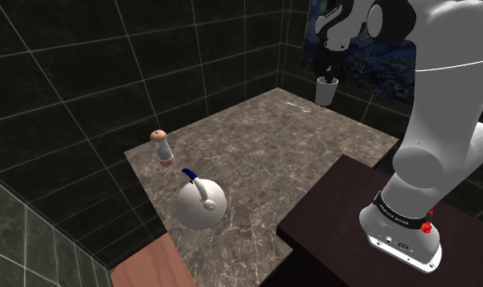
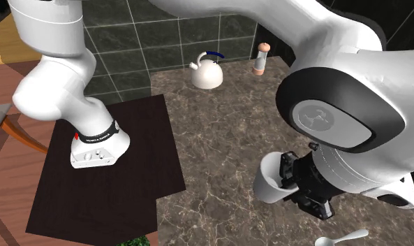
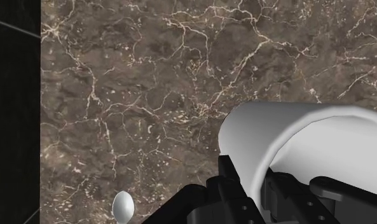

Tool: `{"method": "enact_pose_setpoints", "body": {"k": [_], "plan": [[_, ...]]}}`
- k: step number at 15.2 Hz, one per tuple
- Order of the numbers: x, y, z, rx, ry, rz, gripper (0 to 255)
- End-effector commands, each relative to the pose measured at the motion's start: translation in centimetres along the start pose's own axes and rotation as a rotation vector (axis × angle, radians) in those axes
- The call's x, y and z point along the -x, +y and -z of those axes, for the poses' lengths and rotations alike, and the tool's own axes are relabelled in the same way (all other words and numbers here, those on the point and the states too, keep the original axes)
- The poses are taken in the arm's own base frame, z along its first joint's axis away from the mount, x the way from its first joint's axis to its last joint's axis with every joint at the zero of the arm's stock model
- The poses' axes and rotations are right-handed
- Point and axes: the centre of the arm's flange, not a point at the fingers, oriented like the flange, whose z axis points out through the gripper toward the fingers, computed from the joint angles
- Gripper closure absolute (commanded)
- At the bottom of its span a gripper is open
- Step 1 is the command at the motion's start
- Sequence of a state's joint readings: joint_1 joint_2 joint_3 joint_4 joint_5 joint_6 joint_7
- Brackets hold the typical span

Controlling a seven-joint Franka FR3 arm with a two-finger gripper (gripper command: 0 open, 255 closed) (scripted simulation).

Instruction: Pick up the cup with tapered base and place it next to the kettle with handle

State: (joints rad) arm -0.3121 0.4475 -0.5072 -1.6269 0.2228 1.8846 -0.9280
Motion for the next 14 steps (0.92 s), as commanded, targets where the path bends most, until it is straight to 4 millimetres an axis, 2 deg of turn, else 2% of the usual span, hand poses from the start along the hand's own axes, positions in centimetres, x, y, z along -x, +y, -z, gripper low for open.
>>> {"method": "enact_pose_setpoints", "body": {"k": [1, 11, 14], "plan": [[0.1, -0.1, 1.1, 0.000, 0.000, 0.000, 255], [0.5, -0.6, 6.1, 0.000, 0.000, 0.000, 255], [1.0, -4.5, 5.7, 0.000, 0.000, 0.000, 255]]}}
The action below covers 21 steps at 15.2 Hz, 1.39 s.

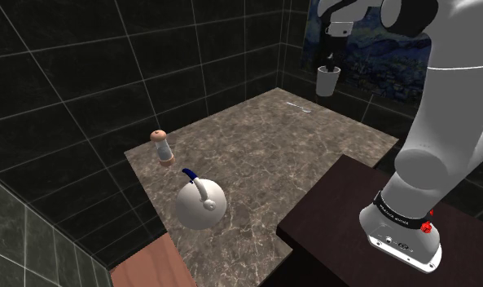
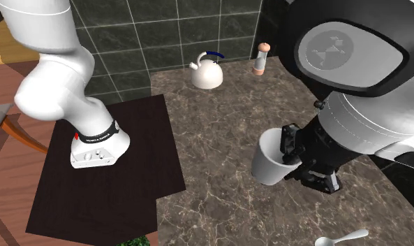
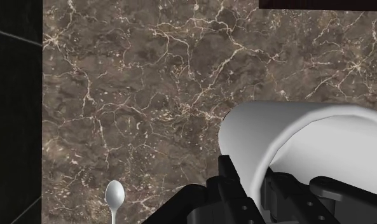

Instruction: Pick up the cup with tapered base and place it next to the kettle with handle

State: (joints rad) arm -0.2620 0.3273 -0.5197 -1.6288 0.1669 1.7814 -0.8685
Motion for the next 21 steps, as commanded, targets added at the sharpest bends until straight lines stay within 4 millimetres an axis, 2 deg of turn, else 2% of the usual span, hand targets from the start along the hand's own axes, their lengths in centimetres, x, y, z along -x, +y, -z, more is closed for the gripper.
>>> {"method": "enact_pose_setpoints", "body": {"k": [1, 21], "plan": [[0.3, -2.4, -0.4, 0.000, 0.000, 0.000, 255], [3.4, -28.5, -3.2, 0.000, 0.000, 0.000, 255]]}}
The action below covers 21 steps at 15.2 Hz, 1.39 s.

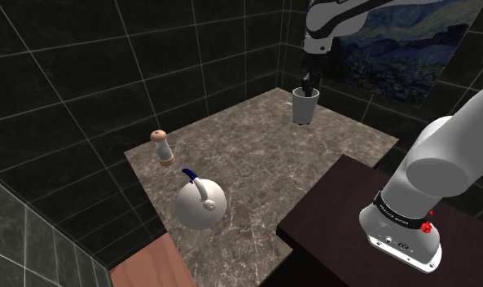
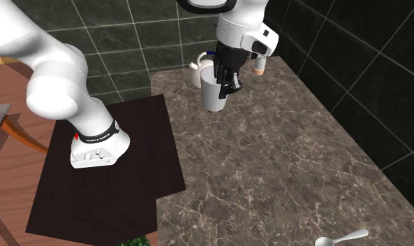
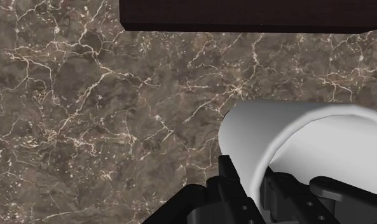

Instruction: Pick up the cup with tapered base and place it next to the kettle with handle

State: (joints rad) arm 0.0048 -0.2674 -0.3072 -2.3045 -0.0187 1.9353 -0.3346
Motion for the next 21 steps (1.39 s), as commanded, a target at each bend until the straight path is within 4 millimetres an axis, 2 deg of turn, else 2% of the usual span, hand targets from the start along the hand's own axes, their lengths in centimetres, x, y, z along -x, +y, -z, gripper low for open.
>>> {"method": "enact_pose_setpoints", "body": {"k": [1, 21], "plan": [[0.4, -2.7, -0.3, 0.000, 0.000, -0.001, 255], [3.4, -28.8, -3.1, 0.000, 0.000, -0.001, 255]]}}
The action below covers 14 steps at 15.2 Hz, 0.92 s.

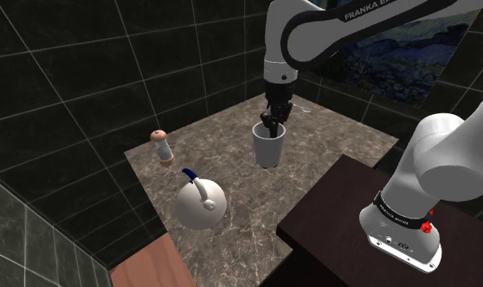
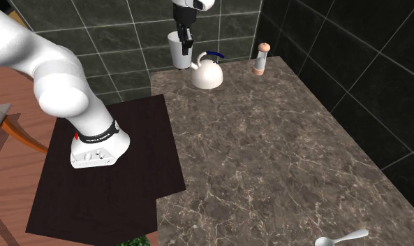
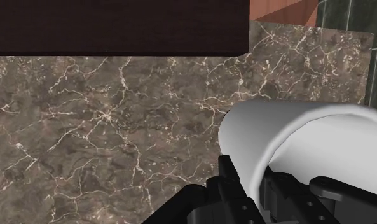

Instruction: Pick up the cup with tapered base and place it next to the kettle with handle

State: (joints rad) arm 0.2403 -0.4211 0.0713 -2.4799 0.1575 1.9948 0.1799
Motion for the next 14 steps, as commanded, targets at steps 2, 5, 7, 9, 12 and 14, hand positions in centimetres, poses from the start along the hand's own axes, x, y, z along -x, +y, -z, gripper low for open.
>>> {"method": "enact_pose_setpoints", "body": {"k": [2, 5, 7, 9, 12, 14], "plan": [[0.4, -3.9, 0.0, -0.001, 0.001, -0.001, 255], [0.9, -7.8, -0.4, -0.001, 0.001, -0.001, 255], [1.2, -10.4, -0.7, -0.001, 0.001, -0.001, 255], [1.5, -13.0, -1.0, -0.001, 0.001, -0.001, 255], [1.9, -17.0, -1.4, -0.001, 0.001, -0.001, 255], [2.2, -19.6, -1.7, -0.001, 0.001, -0.001, 255]]}}
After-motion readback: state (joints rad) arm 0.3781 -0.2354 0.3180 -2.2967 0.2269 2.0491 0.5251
